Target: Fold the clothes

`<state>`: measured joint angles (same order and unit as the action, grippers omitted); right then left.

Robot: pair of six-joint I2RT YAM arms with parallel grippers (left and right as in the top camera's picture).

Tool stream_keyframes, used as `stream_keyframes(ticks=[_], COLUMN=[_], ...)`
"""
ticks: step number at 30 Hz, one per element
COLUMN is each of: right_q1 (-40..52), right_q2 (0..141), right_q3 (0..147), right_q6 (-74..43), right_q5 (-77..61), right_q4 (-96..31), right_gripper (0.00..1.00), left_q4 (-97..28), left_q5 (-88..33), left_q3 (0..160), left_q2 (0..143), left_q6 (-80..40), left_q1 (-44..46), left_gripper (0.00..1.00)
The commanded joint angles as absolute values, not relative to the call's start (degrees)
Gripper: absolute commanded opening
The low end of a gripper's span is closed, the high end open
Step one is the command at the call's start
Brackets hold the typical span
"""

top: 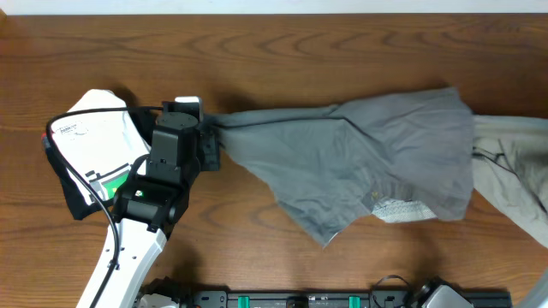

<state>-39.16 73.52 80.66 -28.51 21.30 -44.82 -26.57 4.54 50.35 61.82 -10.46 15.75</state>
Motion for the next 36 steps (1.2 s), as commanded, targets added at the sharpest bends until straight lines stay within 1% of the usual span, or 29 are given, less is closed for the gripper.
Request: stream_keyframes(ticks=[1, 5, 7, 8, 10, 11, 12, 13, 18, 20, 21, 22, 25, 29, 36], right_q1=[-40.6, -42.2, -43.3, -43.5, -43.4, -43.1, -42.8, -42.4, -39.8, -38.0, -37.1, -35.8, -31.9, -28.3, -25.5], right_q2=[76.5, 81.3, 83.6, 84.4, 84.7, 84.6, 84.3, 83.9, 81.9, 81.9, 82.2, 82.8, 86.0, 92.0, 102.7], right_q3=[81.1, 81.1, 81.1, 81.1, 81.1, 81.1, 81.3, 81.4, 81.8, 81.8, 81.8, 81.7, 81.5, 81.5, 81.5], right_q6=[-31.7, -33.2, -33.4, -33.4, -31.8, -29.4, -26.9, -23.9, -6.5, -0.6, 1.2, 2.9, 7.5, 7.9, 7.8], right_q5=[27.4, 30.7, 29.4, 27.5, 22.1, 18.6, 14.9, 11.2, -11.0, -17.7, -19.0, -19.6, -19.5, -19.4, -15.0], right_q4=[-45.4, -47.4, -47.8, -47.7, -46.8, -45.7, -44.4, -43.2, -38.6, -40.1, -41.4, -43.2, -48.6, -51.7, -52.7], right_gripper=[0.02, 0.04, 0.08, 0.14, 0.22, 0.25, 0.31, 0.33, 0.34, 0.29, 0.27, 0.25, 0.23, 0.22, 0.21], left_q4=[-26.3, -26.3, -26.3, -26.3, -26.3, -26.3, -26.3, -26.3, -26.3, -26.3, -26.3, -26.3, -26.3, -26.3, -26.6], left_q5=[6.0, 6.0, 5.5, 5.3, 5.3, 5.3, 5.3, 5.3, 5.3, 5.3, 5.3, 5.3, 5.3, 5.3, 5.3], left_q3=[51.0, 51.0, 51.0, 51.0, 51.0, 51.0, 51.0, 51.0, 51.0, 51.0, 51.0, 51.0, 51.0, 51.0, 51.0], left_q2=[61.0, 61.0, 61.0, 61.0, 61.0, 61.0, 61.0, 61.0, 61.0, 61.0, 61.0, 61.0, 61.0, 61.0, 61.0], left_q6=[-10.1, -10.1, -10.1, -10.1, -10.1, -10.1, -10.1, -10.1, -10.1, -10.1, -10.1, -10.1, -10.1, -10.1, -10.1], left_q1=[15.3, 15.3, 15.3, 15.3, 15.3, 15.3, 15.3, 15.3, 15.3, 15.3, 15.3, 15.3, 15.3, 15.3, 15.3], left_gripper=[0.06, 0.06, 0.06, 0.06, 0.06, 0.06, 0.06, 0.06, 0.06, 0.06, 0.06, 0.06, 0.06, 0.06, 0.06])
